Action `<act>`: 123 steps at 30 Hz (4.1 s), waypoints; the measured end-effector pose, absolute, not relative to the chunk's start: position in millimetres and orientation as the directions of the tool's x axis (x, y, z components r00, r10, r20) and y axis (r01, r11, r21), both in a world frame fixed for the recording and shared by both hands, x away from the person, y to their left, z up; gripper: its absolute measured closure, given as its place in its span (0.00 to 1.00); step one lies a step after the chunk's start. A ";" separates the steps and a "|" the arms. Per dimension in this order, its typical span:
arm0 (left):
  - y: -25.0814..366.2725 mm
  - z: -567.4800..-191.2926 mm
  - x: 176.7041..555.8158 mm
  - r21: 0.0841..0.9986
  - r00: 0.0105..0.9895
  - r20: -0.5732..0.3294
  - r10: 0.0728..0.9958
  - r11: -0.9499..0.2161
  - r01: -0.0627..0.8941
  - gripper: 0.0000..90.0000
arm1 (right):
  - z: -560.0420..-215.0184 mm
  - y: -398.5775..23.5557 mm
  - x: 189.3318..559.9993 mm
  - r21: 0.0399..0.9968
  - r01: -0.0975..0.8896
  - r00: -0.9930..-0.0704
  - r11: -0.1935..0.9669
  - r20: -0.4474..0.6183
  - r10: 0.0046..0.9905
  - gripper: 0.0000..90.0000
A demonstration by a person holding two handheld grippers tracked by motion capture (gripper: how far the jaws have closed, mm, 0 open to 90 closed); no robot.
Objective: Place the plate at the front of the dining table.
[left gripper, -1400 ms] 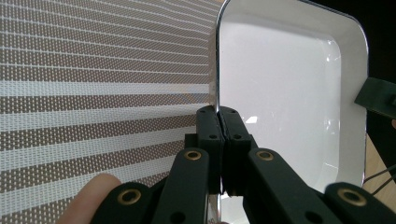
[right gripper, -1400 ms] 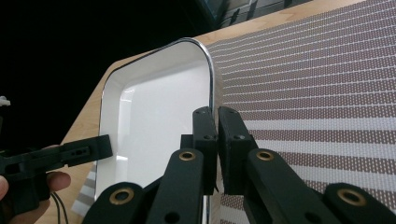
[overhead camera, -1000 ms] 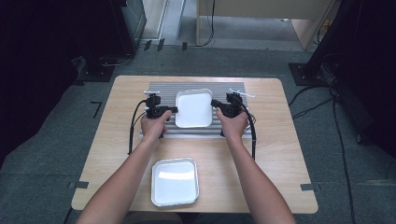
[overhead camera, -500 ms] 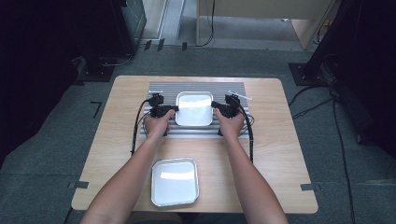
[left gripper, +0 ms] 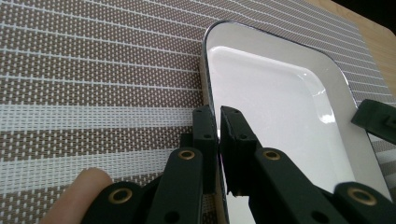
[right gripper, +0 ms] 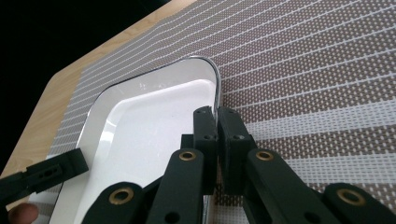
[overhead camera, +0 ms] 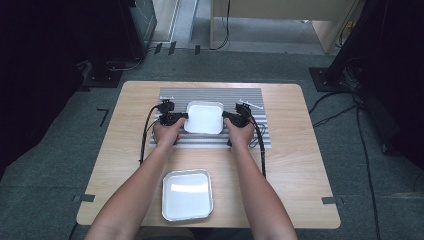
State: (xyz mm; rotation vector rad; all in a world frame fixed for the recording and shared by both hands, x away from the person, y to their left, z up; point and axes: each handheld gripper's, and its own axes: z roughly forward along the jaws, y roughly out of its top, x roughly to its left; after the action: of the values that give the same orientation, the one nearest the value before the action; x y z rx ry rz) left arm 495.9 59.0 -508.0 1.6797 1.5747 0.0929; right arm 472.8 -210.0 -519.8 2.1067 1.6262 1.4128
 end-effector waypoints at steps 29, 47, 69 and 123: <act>37.4 -509.7 514.8 0.551 0.196 -0.506 0.840 0.140 0.823 0.86 | -517.2 -226.5 493.9 0.618 0.659 0.021 -0.429 0.554 0.832 0.97; 29.6 -508.1 512.9 0.621 0.282 -0.432 0.856 0.056 0.782 0.73 | -518.5 -227.8 500.0 0.610 0.650 0.038 -0.454 0.570 0.821 0.99; 33.1 -502.9 504.4 0.589 0.276 -0.478 0.834 0.072 0.805 0.65 | -518.3 -232.1 495.6 0.646 0.655 -0.028 -0.392 0.538 0.842 0.96; 102.0 -476.5 418.6 0.761 0.389 -0.325 0.862 -0.007 0.649 0.28 | -474.1 -239.7 420.4 0.762 0.609 -0.168 -0.220 0.395 0.903 0.35</act>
State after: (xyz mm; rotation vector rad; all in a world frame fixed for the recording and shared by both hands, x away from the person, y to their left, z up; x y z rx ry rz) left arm 418.6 102.0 -476.5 1.7275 1.3330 0.2901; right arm 420.4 -239.7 -474.1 1.7900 1.7288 1.3378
